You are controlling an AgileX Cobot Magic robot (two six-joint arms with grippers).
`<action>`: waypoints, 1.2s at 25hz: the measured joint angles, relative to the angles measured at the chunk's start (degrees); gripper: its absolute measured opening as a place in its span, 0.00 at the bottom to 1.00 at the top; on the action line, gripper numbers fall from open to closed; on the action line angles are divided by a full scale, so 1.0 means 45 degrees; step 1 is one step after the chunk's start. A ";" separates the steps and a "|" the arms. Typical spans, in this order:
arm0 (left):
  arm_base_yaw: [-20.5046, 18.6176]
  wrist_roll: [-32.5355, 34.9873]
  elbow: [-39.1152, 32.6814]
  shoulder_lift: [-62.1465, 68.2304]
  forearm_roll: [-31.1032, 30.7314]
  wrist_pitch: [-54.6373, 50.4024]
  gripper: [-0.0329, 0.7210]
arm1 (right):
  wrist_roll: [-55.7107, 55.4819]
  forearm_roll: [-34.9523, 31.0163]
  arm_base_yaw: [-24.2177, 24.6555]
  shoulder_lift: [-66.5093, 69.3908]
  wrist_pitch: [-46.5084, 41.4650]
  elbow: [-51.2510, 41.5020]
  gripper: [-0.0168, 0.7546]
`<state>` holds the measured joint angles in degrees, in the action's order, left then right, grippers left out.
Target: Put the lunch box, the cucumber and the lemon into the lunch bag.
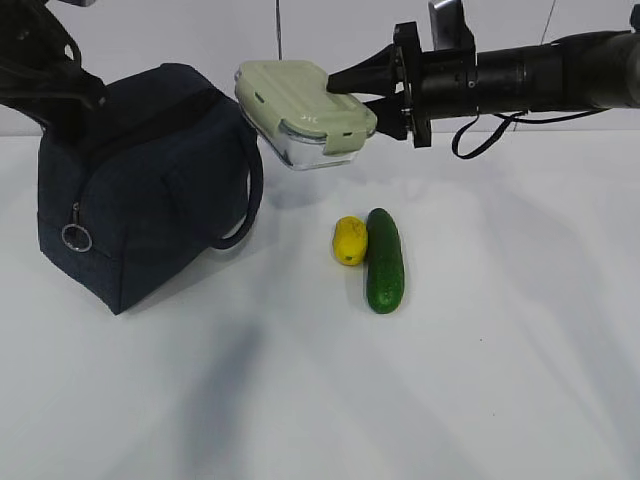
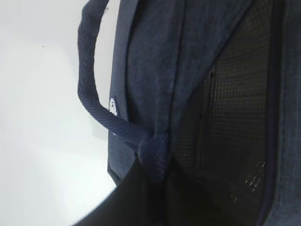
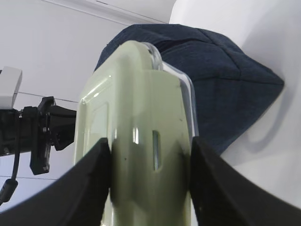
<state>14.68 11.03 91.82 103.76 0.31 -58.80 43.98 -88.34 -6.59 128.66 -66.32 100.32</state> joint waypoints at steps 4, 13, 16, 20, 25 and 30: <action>0.0135 0.0000 0.0000 0.0000 0.0028 0.0000 0.04 | -0.0006 -0.0192 -0.0217 0.0000 0.0000 0.0000 0.53; 0.0689 0.0000 0.0000 0.0000 0.0328 0.0000 0.04 | -0.0028 -0.0338 -0.0492 0.0000 0.0000 0.0000 0.53; 0.0832 0.0000 0.0000 0.0000 0.0433 0.0000 0.04 | -0.0028 -0.0360 -0.0492 0.0000 0.0000 0.0000 0.53; 0.0904 -0.0029 0.0000 0.0000 0.0639 0.0000 0.04 | -0.0028 -0.0273 -0.0492 0.0000 0.0000 0.0000 0.53; 0.0904 -0.0029 0.0000 0.0000 0.1008 0.0022 0.04 | -0.0028 -0.0004 -0.0492 0.0000 -0.0030 0.0000 0.53; 0.0904 -0.0029 0.0000 0.0000 0.1340 0.0068 0.04 | -0.0028 0.0059 -0.0492 0.0202 -0.0068 0.0021 0.53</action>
<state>18.74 10.90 91.82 103.76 6.34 -58.49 43.86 -88.08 -8.80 129.57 -66.63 100.42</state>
